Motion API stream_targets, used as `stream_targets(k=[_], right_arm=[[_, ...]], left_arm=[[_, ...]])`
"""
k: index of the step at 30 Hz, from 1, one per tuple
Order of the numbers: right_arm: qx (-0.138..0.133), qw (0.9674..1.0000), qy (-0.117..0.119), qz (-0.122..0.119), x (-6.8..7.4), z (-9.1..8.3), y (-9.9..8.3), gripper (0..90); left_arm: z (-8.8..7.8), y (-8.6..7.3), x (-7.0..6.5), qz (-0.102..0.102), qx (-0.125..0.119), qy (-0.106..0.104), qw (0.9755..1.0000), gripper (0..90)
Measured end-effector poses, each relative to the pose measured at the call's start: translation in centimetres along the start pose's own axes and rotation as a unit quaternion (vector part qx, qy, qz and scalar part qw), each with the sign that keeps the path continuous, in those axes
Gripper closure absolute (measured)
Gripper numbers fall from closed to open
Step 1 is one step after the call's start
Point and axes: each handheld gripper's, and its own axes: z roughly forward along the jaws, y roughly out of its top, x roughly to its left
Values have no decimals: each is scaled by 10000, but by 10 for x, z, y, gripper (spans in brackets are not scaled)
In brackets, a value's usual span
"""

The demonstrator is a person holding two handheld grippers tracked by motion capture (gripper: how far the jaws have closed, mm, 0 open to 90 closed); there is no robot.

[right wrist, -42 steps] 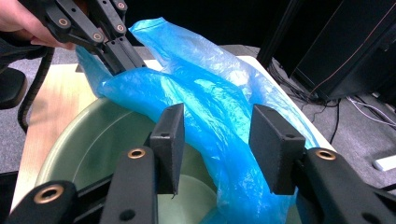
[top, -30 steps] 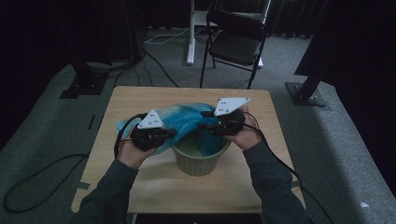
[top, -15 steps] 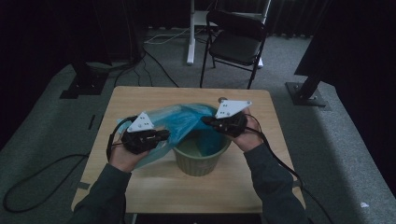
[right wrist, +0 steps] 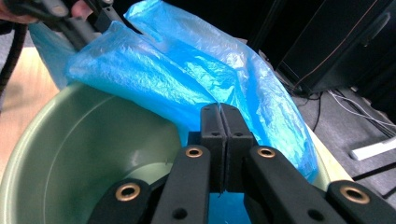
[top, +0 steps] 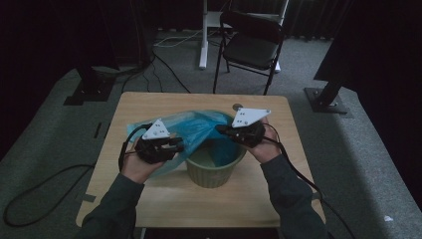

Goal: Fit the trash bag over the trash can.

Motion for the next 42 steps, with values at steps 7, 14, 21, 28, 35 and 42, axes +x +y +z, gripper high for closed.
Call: stream_targets(k=[7,14,21,28,35,42], right_arm=[[-15,9999,-85,54,-3,-12,-9,890],[35,9995,-222,220,-7,-24,-26,890],[17,9985,-347,425,-14,-36,-38,880],[-171,9993,-168,283,-9,-35,-19,726],[-347,9992,85,182,-4,-25,0,598],[-333,9991,258,-79,4,-8,23,468]], left_arm=[[-11,-10,12,-352,-106,287,9989,896],[-23,-26,23,-613,-92,487,9969,896],[-31,-34,29,-705,-96,624,9955,895],[-23,-22,20,-489,-100,542,9973,895],[-16,-11,10,-296,-139,452,9984,895],[-8,-2,1,-146,-186,354,9991,895]])
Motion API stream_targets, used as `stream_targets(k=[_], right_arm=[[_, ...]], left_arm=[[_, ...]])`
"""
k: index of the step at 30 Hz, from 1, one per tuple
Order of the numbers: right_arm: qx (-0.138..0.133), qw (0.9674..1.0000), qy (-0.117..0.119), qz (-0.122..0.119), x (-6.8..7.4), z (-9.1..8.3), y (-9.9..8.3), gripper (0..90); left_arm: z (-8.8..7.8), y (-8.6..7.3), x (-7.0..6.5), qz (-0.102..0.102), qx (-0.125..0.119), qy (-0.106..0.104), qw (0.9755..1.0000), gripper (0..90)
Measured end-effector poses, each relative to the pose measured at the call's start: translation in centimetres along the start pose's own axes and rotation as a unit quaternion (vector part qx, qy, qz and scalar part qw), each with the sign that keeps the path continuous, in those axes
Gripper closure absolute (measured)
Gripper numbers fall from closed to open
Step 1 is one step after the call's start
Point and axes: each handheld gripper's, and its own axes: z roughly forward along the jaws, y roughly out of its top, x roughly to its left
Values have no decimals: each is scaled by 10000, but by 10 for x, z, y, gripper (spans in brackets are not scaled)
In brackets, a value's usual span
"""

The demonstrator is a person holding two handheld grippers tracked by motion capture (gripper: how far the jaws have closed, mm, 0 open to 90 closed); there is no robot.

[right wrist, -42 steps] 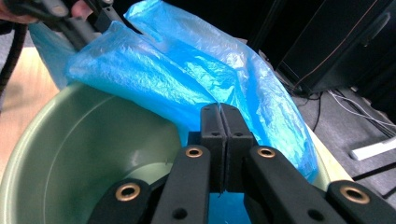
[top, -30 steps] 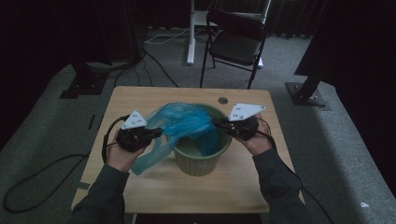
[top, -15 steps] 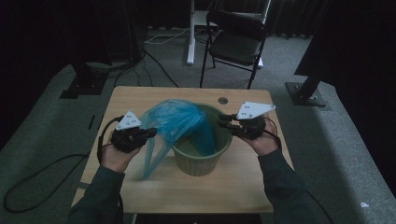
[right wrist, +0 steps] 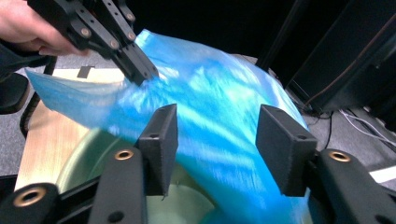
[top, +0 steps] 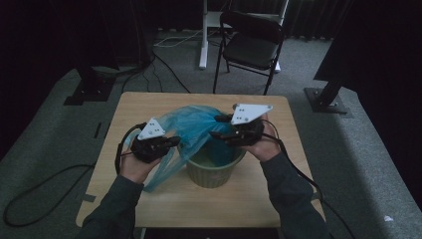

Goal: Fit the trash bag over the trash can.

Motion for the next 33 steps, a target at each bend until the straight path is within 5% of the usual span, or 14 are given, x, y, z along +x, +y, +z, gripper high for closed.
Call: stream_targets(k=[6,8,11,15,20,26,33], right_arm=[[231,9981,467,-316,10,24,11,432],[439,9970,472,-425,14,32,11,558],[540,9973,276,-412,15,35,9,776],[584,9981,-24,-215,8,27,5,891],[638,9974,-335,-72,1,15,-3,897],[713,9933,-827,387,-13,-12,-31,899],[627,9898,-1055,729,-23,-36,-50,899]], left_arm=[[3,2,-4,38,-29,-43,10000,895],[3,1,-4,54,-28,-42,10000,895],[3,-2,-4,37,-6,-22,10000,895],[-1,-7,1,-61,-21,26,10000,895],[-8,-17,8,-200,0,128,9997,895],[-16,-28,17,-358,57,275,9990,895],[-14,-30,18,-389,88,252,9989,895]])
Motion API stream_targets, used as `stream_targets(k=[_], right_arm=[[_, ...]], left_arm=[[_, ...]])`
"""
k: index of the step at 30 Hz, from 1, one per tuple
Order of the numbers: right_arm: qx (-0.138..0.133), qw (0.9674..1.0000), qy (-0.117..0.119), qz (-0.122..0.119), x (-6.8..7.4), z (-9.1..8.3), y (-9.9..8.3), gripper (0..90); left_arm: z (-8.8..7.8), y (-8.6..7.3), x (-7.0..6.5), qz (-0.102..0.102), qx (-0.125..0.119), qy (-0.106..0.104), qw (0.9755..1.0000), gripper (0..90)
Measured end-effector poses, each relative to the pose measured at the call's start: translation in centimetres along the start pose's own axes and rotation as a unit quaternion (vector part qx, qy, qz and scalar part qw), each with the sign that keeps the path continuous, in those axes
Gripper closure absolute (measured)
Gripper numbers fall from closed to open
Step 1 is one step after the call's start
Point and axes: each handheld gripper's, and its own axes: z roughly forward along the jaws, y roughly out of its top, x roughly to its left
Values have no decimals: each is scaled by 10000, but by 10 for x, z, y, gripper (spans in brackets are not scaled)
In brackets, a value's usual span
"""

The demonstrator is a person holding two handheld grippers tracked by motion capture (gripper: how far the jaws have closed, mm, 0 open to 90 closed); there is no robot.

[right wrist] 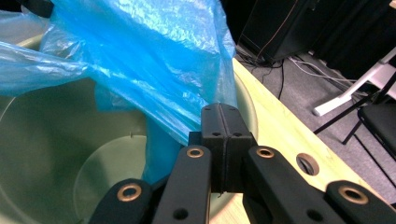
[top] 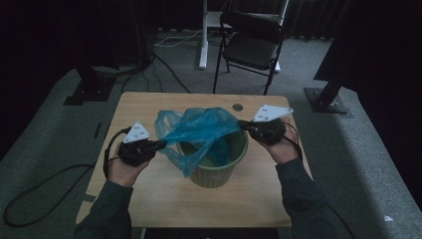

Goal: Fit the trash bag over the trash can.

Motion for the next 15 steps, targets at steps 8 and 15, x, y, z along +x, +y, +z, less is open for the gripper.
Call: stream_targets(k=[8,15], right_arm=[[-222,9993,286,78,1,-4,-1,585],[-566,9983,13,-119,8,-8,15,413]], left_arm=[[5,12,-12,255,-36,-36,9997,894],[8,16,-18,381,-18,-55,9993,892]])
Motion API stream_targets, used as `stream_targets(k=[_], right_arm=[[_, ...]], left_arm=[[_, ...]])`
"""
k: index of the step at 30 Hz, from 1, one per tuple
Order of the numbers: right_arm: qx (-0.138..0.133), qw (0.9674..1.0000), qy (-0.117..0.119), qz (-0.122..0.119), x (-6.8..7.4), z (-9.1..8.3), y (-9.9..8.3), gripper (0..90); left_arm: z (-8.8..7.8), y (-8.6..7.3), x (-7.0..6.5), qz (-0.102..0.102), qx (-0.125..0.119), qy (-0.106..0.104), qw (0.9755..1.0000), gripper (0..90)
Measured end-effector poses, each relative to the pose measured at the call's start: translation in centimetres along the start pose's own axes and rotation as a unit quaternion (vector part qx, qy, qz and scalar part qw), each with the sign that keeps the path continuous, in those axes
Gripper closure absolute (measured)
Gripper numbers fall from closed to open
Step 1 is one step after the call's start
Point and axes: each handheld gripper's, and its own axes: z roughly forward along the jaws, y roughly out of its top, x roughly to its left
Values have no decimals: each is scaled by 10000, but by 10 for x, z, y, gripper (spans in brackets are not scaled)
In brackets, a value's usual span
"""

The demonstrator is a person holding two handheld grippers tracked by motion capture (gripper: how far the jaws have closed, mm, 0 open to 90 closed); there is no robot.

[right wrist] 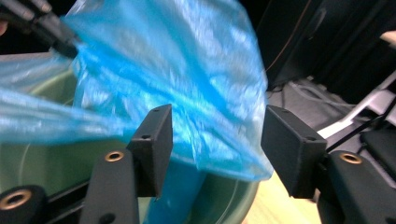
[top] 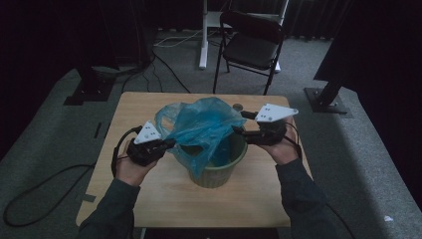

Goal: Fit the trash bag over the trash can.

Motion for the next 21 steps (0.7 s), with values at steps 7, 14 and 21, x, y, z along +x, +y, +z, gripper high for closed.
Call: stream_targets(k=[7,14,21], right_arm=[[157,9997,26,-195,4,17,12,361],[675,9968,-136,-407,8,47,14,524],[833,9965,-35,-98,-2,51,8,860]], left_arm=[[1,2,-1,63,-7,-35,10000,892],[-1,2,1,55,-48,-32,10000,852],[-11,4,8,-132,-318,194,9992,702]])
